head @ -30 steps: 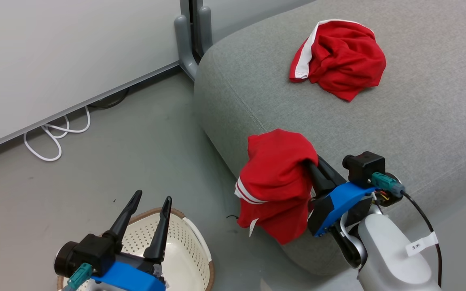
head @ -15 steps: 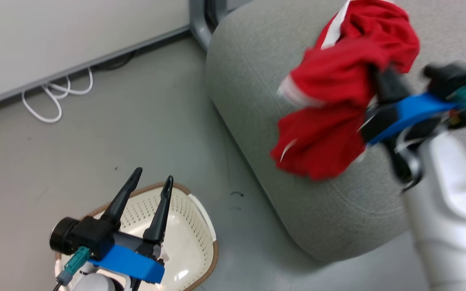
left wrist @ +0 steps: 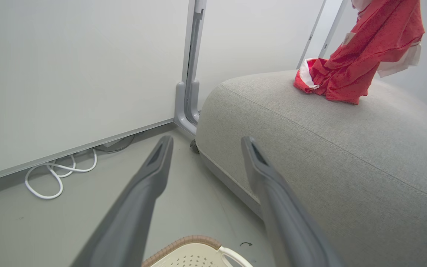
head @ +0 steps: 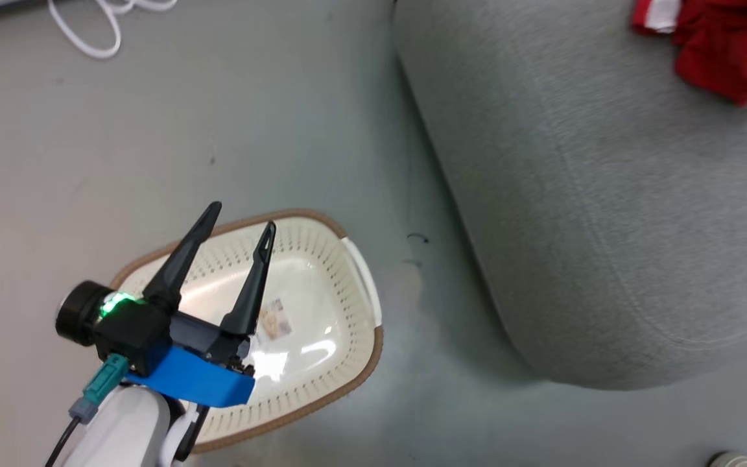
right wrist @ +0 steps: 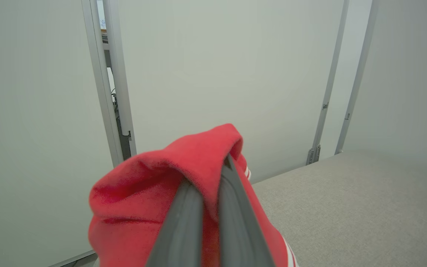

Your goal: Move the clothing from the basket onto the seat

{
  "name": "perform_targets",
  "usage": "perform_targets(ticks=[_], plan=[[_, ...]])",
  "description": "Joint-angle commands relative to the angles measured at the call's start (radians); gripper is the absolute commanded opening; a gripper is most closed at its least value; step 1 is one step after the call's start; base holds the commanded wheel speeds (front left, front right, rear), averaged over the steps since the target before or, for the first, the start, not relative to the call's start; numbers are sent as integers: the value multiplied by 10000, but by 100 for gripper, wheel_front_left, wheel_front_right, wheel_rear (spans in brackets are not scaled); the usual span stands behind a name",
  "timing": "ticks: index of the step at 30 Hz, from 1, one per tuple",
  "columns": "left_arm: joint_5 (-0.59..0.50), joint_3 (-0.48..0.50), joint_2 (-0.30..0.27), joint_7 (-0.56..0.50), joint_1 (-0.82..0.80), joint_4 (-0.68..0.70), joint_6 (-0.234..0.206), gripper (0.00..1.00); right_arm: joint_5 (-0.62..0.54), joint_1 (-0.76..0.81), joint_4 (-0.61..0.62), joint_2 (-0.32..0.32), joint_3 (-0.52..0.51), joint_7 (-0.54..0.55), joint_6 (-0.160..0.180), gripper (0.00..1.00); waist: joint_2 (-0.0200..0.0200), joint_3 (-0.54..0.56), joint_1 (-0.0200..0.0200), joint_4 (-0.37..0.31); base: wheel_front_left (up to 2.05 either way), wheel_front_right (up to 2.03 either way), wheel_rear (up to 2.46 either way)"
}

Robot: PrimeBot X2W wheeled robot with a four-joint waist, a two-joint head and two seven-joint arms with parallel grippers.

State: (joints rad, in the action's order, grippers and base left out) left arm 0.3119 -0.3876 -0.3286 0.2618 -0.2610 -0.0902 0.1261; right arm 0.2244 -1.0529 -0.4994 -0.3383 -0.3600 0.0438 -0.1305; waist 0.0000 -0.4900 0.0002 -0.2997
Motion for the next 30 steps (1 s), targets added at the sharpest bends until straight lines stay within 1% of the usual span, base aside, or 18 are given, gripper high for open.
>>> perform_targets(ticks=[1, 6, 8, 11, 13, 14, 15, 17, 22, 30], plan=[[-96, 40, -60, 47, -266, 106, 72, 100, -97, -136, -104, -95, -175, 45, -5, 0, 0, -688, -2, 562, 0, 0, 0], [-247, -23, -130, 47, -654, 473, 73, 100, -95, -24, -694, -477, -954, -48, -5, 0, 0, -1422, -2, 1051, 0, 0, 0], [-312, 5, -136, 47, -759, 588, 57, 100, -85, 116, -1068, -551, -1263, -192, -5, 0, 0, -1601, -2, 1195, 0, 0, 0], [-353, 41, -95, 47, -883, 713, 44, 100, -361, 315, -1663, -623, -1702, -425, -5, 0, 0, -1770, -2, 1376, 0, 0, 0], [-371, 52, -63, 47, -901, 755, 44, 100, -479, 326, -2004, -554, -1878, -624, -5, 0, 0, -1822, -2, 1449, 0, 0, 0], [-377, 54, -39, 47, -905, 769, 44, 100, -584, 332, -2156, -565, -1913, -704, -5, 11, 0, -1835, -2, 1479, 0, 0, 0], [-379, 43, -19, 47, -914, 774, 44, 100, -660, 316, -2296, -575, -1943, -787, -5, 37, 0, -1837, -2, 1510, 0, 0, 0], [-360, 75, 33, 47, -935, 744, 44, 100, -784, 236, -2546, -579, -1988, -907, -5, 100, 0, -1814, -2, 1553, 0, 0, 0], [-304, 28, 148, 47, -883, 567, 44, 100, -1012, 56, -3061, -587, -1913, -979, -5, 100, 0, -1499, -2, 1578, 0, 0, 0], [-111, 13, 513, 47, -508, 185, 44, 100, -1187, 635, -3432, -521, -994, -847, -3, 100, 0, -320, -2, 1607, 0, 0, 0]])
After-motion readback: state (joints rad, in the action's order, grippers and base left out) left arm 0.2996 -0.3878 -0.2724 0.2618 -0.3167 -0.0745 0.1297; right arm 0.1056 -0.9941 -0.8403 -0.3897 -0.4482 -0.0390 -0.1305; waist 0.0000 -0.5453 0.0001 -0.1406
